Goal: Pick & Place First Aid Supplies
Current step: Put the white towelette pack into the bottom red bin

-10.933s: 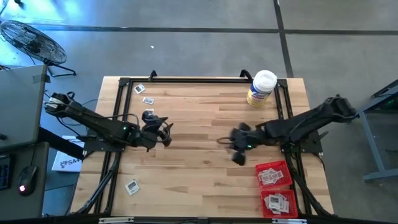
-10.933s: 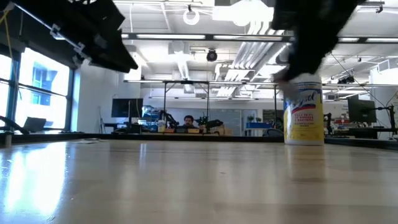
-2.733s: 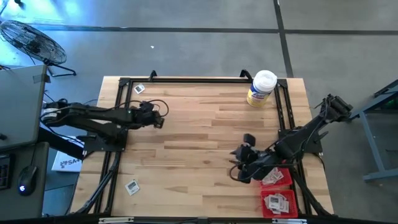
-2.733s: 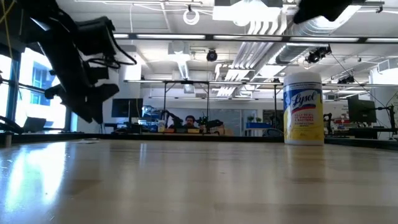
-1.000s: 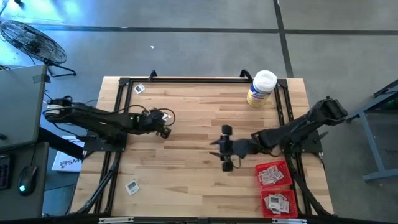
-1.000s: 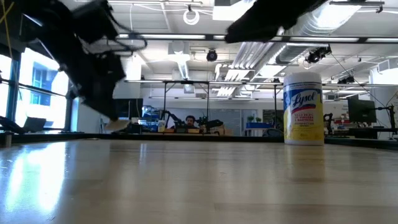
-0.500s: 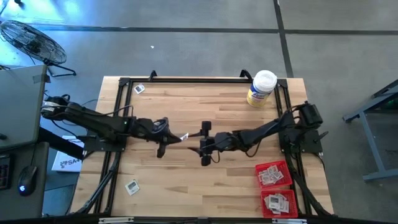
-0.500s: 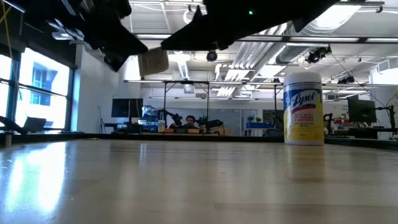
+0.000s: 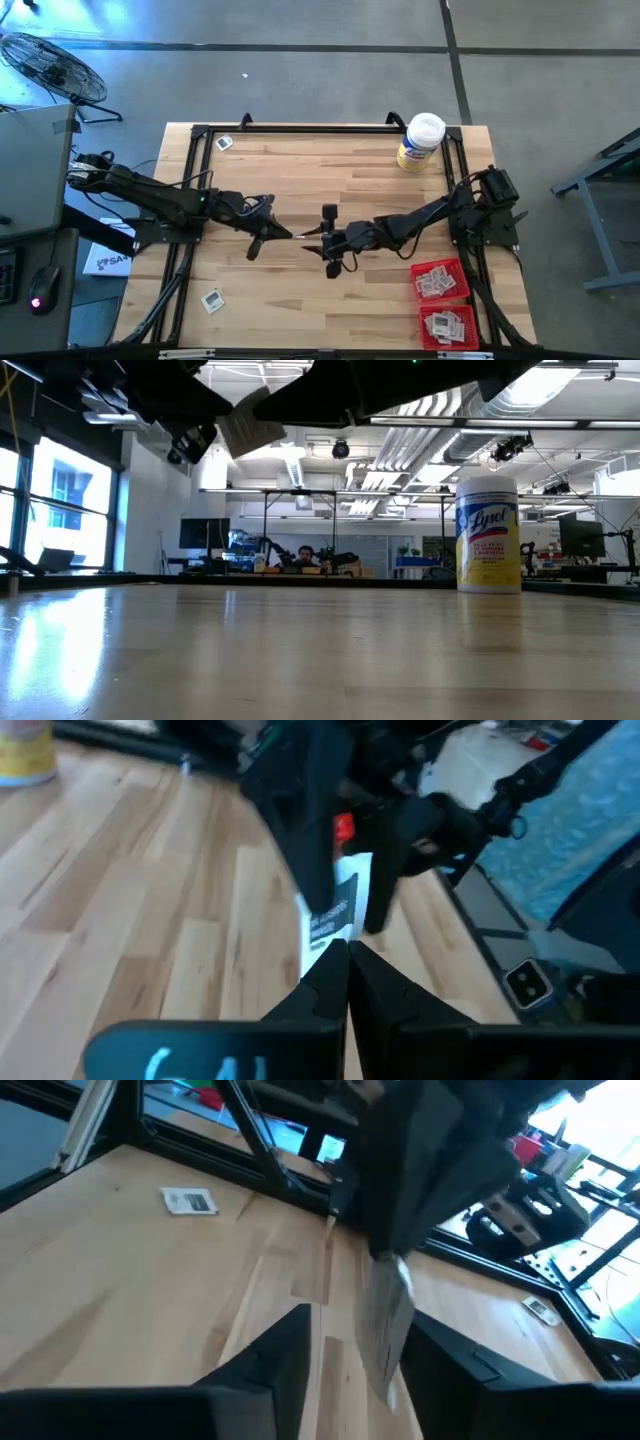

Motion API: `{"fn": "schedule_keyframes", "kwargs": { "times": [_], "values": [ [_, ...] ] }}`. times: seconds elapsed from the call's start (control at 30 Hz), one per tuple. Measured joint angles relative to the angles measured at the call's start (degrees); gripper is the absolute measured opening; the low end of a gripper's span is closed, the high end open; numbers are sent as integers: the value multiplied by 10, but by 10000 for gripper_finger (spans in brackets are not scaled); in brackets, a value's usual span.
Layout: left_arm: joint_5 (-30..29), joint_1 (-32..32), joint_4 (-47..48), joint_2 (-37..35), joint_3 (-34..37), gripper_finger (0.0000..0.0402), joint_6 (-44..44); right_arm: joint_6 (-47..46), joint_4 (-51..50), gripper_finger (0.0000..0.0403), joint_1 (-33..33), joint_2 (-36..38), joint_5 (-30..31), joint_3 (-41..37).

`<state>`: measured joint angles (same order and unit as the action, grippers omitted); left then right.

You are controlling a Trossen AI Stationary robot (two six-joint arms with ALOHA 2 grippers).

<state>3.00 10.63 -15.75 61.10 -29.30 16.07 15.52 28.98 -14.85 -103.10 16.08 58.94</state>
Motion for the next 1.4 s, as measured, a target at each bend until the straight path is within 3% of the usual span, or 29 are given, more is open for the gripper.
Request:
{"fn": "schedule_keyframes", "kwargs": {
  "times": [0.2,0.37,0.5,0.67,0.8,0.97,1.1,1.23,1.4],
  "values": [
    [19,0,-17,0,0,0,-11,-5,14,85,1,0,1,-1],
    [20,0,-17,0,0,0,-27,-43,18,14,1,0,3,-1],
    [19,0,-16,0,0,12,-41,-64,9,12,-3,0,16,-1],
    [21,0,-3,-5,0,67,-43,-68,-22,4,-26,13,67,-1],
    [39,0,51,-30,0,126,-43,-108,-115,3,-54,53,95,-1],
    [17,17,163,-76,0,171,-41,-243,-333,3,-107,148,95,-1],
    [-32,48,210,-85,0,177,-38,-422,-529,2,-154,228,44,-1],
    [-67,69,225,-85,0,177,-36,-611,-712,2,-200,289,-75,0],
    [-100,70,223,-84,0,177,-34,-808,-830,1,-248,306,-205,-1]
  ]
}}
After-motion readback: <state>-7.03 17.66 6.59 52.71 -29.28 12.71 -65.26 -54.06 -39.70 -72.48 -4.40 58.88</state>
